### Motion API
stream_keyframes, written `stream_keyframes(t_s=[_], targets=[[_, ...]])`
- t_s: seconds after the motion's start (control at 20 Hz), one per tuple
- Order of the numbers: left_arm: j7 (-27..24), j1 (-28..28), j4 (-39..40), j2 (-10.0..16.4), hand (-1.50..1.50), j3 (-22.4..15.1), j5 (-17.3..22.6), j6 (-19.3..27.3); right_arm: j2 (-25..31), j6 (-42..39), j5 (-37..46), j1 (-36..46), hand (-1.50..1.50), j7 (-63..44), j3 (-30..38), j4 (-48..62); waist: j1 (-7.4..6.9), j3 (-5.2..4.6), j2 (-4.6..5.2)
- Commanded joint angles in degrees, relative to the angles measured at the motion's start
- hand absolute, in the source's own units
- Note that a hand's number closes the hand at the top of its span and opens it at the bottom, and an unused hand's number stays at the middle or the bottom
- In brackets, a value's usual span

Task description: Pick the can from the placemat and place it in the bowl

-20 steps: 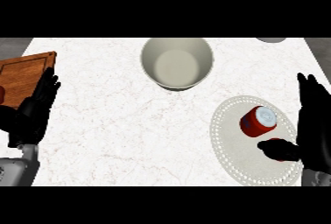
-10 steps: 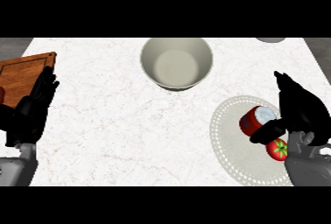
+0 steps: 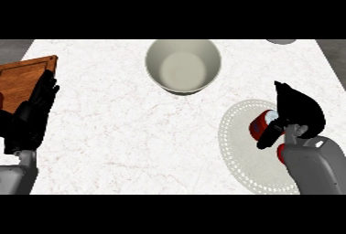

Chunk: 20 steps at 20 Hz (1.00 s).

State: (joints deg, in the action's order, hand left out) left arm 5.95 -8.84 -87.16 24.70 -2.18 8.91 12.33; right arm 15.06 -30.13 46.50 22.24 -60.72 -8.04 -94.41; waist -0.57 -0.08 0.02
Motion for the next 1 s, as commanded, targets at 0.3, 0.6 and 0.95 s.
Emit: stream_keyframes(t_s=[0.3,0.6,0.95], targets=[[0.4,-0.2,-0.1,-3.2,0.00,-0.4,-3.1,1.2,-1.6,-4.1,9.1,2.2,-1.50,-5.0,-1.1,2.8,0.51,0.07,-0.05],[-1.1,2.6,-1.2,-0.6,0.00,3.2,-0.6,-3.9,-7.0,0.5,12.5,0.2,-1.50,-2.5,-0.7,10.7,0.05,0.08,-0.01],[2.0,2.1,-4.1,-4.4,0.00,1.6,-4.6,-1.8,-9.4,3.0,16.3,-4.2,-1.50,-0.6,-0.2,9.7,0.42,0.10,-0.07]])
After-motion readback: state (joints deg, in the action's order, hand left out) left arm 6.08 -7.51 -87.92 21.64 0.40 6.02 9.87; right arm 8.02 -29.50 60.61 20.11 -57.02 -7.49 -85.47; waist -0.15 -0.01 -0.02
